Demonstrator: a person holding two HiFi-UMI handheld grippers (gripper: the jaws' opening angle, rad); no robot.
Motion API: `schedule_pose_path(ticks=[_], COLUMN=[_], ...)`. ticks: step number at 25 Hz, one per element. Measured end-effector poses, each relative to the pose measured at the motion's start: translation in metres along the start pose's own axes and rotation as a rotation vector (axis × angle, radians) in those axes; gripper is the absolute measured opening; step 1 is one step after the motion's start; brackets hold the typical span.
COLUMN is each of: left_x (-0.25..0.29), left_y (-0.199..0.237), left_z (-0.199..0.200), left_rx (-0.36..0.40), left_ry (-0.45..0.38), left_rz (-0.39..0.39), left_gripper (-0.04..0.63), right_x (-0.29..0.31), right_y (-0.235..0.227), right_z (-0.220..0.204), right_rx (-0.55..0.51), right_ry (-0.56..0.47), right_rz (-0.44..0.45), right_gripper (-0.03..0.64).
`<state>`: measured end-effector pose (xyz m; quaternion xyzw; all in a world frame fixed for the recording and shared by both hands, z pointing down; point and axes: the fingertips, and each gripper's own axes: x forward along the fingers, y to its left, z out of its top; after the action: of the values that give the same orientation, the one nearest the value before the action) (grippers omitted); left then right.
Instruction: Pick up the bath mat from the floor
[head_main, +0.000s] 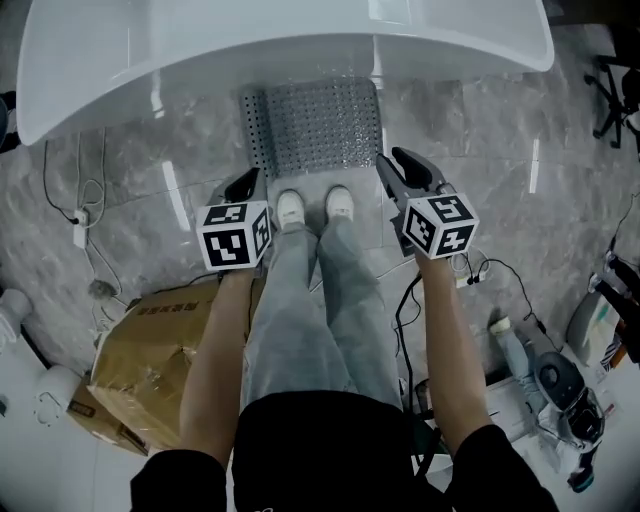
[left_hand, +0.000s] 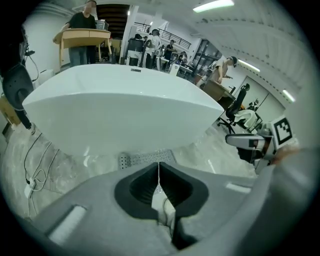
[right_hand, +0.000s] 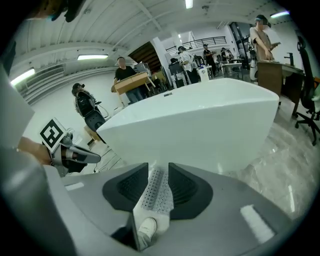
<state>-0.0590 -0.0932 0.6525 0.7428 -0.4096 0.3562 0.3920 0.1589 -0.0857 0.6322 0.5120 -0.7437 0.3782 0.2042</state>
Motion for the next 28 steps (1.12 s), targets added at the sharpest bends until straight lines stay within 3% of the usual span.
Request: schedule_pose_path(ticks=[9, 13, 16, 21, 28], left_x=[0.066, 0.099, 0.129, 0.175, 0.234], left_y=[0.022, 0.019, 0.018, 0.032, 0.072], left_z=[-0.043, -0.053, -0.055, -0.080, -0.129], left_rx=[-0.013, -0.070, -0.058, -0.062, -0.122], left_ry=[0.070, 0.075, 0.080, 0.119, 0.176], left_rz=[-0.010, -0.066, -0.073, -0.061, -0.053], left_gripper=[0.119, 0.187, 0.236, 0.286, 0.360], right_x=[0.061, 0.086, 0.109, 0.144, 0.192], right_y=[-0.020, -0.037, -0.053, -0.078, -0.112], right_z=[-0.058, -0.077, -0.090, -0.117, -0.174], right_rx=[0.032, 0.013, 0.007, 0.138, 0.125], right_ry=[0.058, 0.085, 0.087, 0.045, 0.146], right_rz=[0.075, 0.085, 0.094, 0.119, 0.132], right_gripper=[0.207, 0.216, 0.227, 0.335, 0.393])
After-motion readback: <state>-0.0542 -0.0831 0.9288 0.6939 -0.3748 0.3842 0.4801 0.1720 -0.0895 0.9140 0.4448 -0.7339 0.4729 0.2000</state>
